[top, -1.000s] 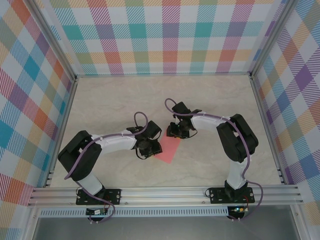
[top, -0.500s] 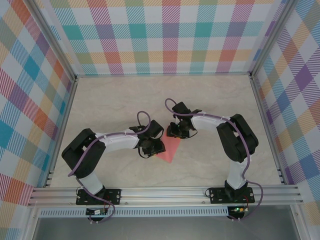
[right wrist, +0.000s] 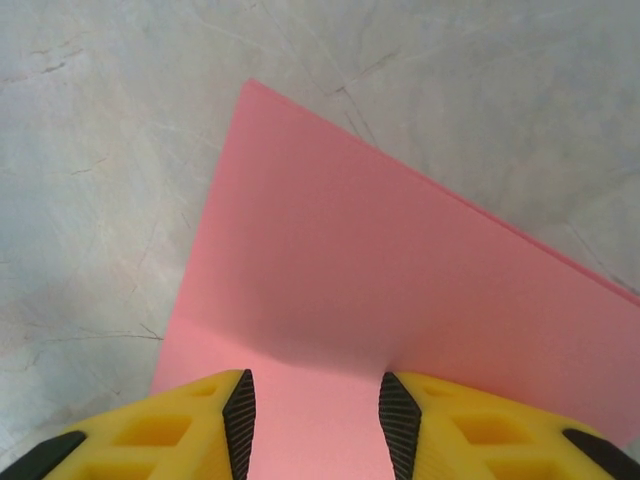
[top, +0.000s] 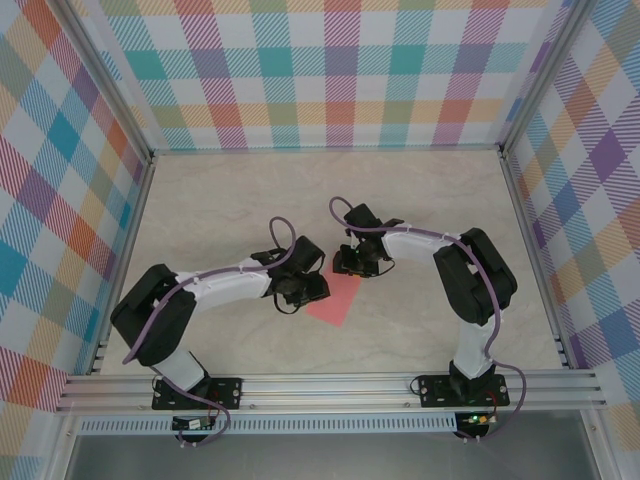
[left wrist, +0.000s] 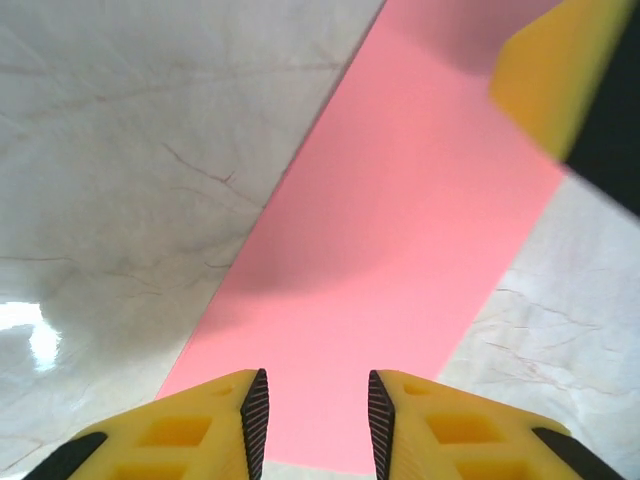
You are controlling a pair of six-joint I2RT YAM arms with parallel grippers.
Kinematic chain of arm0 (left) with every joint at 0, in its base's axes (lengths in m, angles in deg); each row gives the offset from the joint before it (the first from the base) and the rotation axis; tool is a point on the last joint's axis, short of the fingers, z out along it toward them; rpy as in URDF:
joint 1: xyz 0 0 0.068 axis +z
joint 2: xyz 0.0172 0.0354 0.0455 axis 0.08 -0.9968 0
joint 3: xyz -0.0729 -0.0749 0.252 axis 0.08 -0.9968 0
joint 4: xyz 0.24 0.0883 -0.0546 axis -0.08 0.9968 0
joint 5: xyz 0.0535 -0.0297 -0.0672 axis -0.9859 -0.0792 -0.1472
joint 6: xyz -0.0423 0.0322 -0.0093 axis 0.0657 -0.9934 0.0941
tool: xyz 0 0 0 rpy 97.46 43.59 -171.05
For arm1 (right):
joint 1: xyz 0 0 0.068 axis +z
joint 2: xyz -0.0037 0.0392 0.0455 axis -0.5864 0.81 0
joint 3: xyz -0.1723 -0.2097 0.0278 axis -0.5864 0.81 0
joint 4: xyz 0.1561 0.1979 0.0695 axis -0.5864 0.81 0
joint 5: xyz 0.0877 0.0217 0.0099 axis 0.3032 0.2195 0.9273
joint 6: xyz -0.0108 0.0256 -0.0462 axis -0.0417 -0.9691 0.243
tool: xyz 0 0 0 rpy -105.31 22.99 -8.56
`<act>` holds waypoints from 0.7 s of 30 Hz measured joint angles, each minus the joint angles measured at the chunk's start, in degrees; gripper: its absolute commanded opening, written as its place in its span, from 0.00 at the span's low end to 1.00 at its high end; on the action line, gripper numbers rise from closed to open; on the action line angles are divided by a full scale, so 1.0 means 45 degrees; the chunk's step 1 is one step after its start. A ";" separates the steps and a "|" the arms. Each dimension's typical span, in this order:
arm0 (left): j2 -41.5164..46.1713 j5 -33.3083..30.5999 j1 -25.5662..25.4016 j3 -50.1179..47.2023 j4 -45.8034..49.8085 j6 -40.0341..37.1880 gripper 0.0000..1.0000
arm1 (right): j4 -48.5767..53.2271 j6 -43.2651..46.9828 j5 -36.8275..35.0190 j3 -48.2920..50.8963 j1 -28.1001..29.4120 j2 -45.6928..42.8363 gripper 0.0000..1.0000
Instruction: Fold a paper plane with a square sheet of paper (pick it up from the middle)
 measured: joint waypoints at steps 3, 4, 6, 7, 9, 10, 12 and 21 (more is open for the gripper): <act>0.0879 -0.0398 0.0374 -0.0325 0.0233 0.0010 0.38 | 0.0437 0.0340 -0.0282 -0.0267 0.0155 -0.0029 0.49; 0.1156 -0.0529 0.0602 -0.0515 0.0325 0.0039 0.39 | 0.0695 0.0461 -0.0423 -0.0384 0.0233 -0.0053 0.51; 0.1583 -0.0714 0.1185 -0.0874 0.0597 0.0097 0.42 | 0.1190 0.0709 -0.0733 -0.0631 0.0413 -0.0151 0.56; 0.1802 -0.0792 0.1569 -0.1098 0.0709 0.0146 0.46 | 0.1438 0.0831 -0.0962 -0.0782 0.0568 -0.0253 0.59; 0.2210 -0.0908 0.2297 -0.1559 0.0928 0.0267 0.52 | 0.1826 0.1020 -0.1384 -0.1035 0.0971 -0.0500 0.65; 0.2429 -0.0986 0.2671 -0.1778 0.1083 0.0306 0.57 | 0.2001 0.1107 -0.1617 -0.1122 0.1268 -0.0656 0.68; 0.2841 -0.1069 0.3269 -0.2123 0.1302 0.0340 0.66 | 0.2312 0.1209 -0.2050 -0.1171 0.1933 -0.0894 0.73; 0.3614 -0.0908 0.5134 -0.2754 0.1637 0.0330 0.84 | 0.3886 0.1049 -0.3152 -0.1904 0.4527 -0.0233 0.86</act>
